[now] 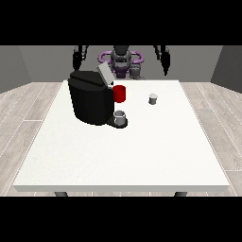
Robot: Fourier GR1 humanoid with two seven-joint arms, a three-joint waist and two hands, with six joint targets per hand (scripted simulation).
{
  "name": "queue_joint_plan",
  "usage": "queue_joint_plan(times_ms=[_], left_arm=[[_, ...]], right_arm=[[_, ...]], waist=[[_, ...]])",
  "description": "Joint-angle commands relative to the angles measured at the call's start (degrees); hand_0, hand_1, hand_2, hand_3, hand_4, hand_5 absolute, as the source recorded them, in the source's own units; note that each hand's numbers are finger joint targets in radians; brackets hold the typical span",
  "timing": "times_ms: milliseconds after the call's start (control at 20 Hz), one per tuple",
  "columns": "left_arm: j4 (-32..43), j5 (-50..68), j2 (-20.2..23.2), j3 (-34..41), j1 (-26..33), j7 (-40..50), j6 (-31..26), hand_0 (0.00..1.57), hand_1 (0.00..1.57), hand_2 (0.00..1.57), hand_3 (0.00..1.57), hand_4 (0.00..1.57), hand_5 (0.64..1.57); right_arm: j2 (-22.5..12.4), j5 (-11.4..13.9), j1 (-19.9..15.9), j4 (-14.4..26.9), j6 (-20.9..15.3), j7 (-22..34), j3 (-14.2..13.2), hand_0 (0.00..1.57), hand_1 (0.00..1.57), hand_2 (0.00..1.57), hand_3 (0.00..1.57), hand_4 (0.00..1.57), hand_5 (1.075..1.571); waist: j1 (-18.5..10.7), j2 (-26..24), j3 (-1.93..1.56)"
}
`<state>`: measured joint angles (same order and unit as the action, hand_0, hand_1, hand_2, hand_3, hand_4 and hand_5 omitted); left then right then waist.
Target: Insert the coffee pod into the coffee machine and close the lid
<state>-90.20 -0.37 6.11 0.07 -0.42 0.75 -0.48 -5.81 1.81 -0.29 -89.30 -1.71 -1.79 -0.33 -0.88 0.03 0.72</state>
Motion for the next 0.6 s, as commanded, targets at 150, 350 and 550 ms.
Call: queue_joint_plan(times_ms=[150,350,550], left_arm=[[0.9,0.9,-2.9,-2.9,0.5,-3.2,-2.6,0.00,0.00,0.00,0.00,0.73,1.571],[-1.1,3.9,-3.0,-4.5,0.3,-3.5,-6.8,0.00,0.00,0.00,0.00,0.72,1.571],[-0.4,-0.9,-0.4,-4.9,1.1,-5.1,-7.2,0.00,0.00,0.00,0.00,0.66,1.571]], right_arm=[[0.6,-4.1,0.9,1.8,3.2,-0.6,-1.6,0.00,0.00,0.00,0.00,0.33,1.571],[4.2,-6.7,0.3,2.5,0.0,-4.2,-4.3,0.00,0.00,0.00,0.00,0.33,1.571],[3.7,-6.8,-0.3,5.1,0.7,-6.7,-4.8,0.00,0.00,0.00,0.00,0.35,1.571]], waist=[[1.3,-1.2,-0.72],[1.5,-1.7,-0.73],[0.5,-1.0,-0.72]])
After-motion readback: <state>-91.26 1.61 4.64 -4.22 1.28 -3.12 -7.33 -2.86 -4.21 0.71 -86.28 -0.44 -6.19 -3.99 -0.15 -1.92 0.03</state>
